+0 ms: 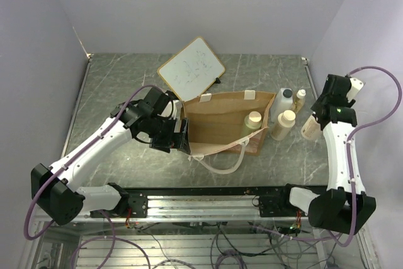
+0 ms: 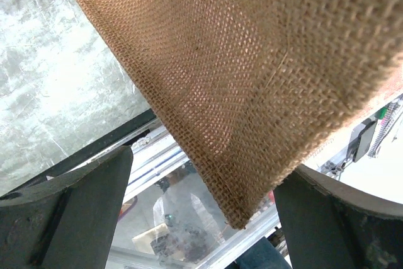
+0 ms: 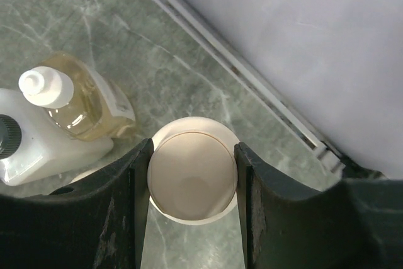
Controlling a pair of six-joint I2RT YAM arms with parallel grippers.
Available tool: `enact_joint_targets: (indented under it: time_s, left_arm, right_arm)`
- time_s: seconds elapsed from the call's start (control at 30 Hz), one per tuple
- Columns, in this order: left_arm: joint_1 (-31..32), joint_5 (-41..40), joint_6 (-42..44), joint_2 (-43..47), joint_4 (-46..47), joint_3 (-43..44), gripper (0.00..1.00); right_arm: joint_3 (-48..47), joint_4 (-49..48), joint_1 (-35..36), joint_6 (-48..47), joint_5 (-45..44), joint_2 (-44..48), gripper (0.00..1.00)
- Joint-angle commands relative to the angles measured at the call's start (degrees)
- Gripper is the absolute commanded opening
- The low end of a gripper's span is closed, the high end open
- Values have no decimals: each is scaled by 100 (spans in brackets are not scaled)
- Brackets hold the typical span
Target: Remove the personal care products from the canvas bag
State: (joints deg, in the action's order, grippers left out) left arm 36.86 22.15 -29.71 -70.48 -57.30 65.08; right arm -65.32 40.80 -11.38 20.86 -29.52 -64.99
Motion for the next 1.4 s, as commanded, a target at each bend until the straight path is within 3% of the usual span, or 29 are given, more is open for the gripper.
enact_joint_targets:
  time_s: [0.0, 0.43, 0.7, 0.77, 0.9, 1.07, 1.2, 1.37]
  left_arm:
    - [18, -28, 158, 42, -276, 251, 99]
    - [21, -67, 226, -92, -257, 378, 99]
    - [23, -73, 271, -159, -274, 426, 99]
    - [21, -80, 269, -175, -283, 442, 99]
    - [22, -73, 277, -186, -270, 457, 99]
    - [23, -55, 237, -178, -221, 461, 99]
    - [22, -51, 239, -144, -226, 476, 99]
    - [18, 61, 155, -72, -112, 352, 99]
  right_arm:
    - [403, -1832, -324, -223, 1088, 167, 0]
    - [1604, -2641, -348, -411, 1964, 82, 0]
    - [1870, -2692, -347, -402, 2119, 5, 3]
    - [1907, -2636, -348, -371, 2135, 17, 8]
    - [1709, -2287, -348, -336, 2272, 88, 41]
    - [1210, -1406, -350, -297, 1787, 274, 64]
    - [866, -721, -348, -268, 1538, 570, 72]
    - [432, -203, -339, -32, 2918, 948, 72]
